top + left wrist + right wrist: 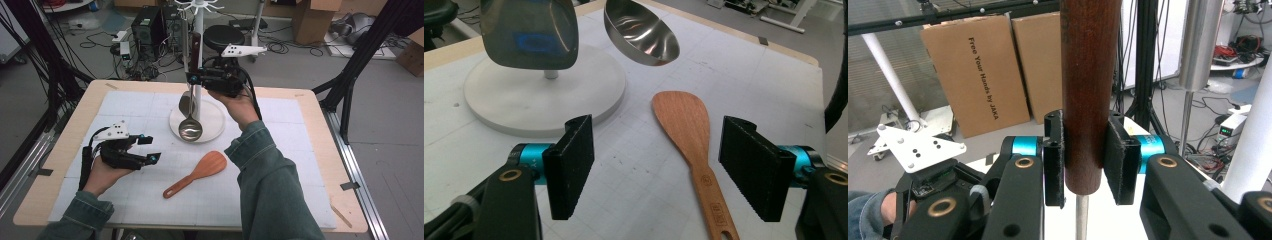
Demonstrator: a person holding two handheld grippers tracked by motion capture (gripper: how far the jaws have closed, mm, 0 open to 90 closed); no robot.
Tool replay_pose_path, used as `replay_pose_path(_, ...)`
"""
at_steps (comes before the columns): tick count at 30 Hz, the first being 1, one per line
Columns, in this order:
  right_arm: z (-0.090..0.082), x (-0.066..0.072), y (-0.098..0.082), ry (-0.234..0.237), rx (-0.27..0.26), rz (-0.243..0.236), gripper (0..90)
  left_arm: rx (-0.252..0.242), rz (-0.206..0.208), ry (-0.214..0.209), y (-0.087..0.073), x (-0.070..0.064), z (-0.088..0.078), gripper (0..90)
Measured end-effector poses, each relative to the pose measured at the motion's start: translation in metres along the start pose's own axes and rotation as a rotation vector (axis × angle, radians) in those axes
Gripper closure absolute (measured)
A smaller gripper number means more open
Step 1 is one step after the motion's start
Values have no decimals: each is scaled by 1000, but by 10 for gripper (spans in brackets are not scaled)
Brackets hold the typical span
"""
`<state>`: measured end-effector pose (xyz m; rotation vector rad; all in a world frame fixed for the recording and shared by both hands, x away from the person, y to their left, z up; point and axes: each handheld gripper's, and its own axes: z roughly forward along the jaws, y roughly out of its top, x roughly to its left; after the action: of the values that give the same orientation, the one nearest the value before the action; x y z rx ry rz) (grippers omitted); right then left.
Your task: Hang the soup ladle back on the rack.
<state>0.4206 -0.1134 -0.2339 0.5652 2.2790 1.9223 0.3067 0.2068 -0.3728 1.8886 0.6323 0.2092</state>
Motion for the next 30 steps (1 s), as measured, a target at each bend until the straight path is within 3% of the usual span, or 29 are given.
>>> replay_pose_path(8, 2, -9, 9, -2, -6, 1, 733, 1, -2, 2, -1, 2, -2, 309)
replay_pose_path(30, 6, -16, 30, -1, -17, -22, 733, -3, -3, 10, -3, 6, -8, 310)
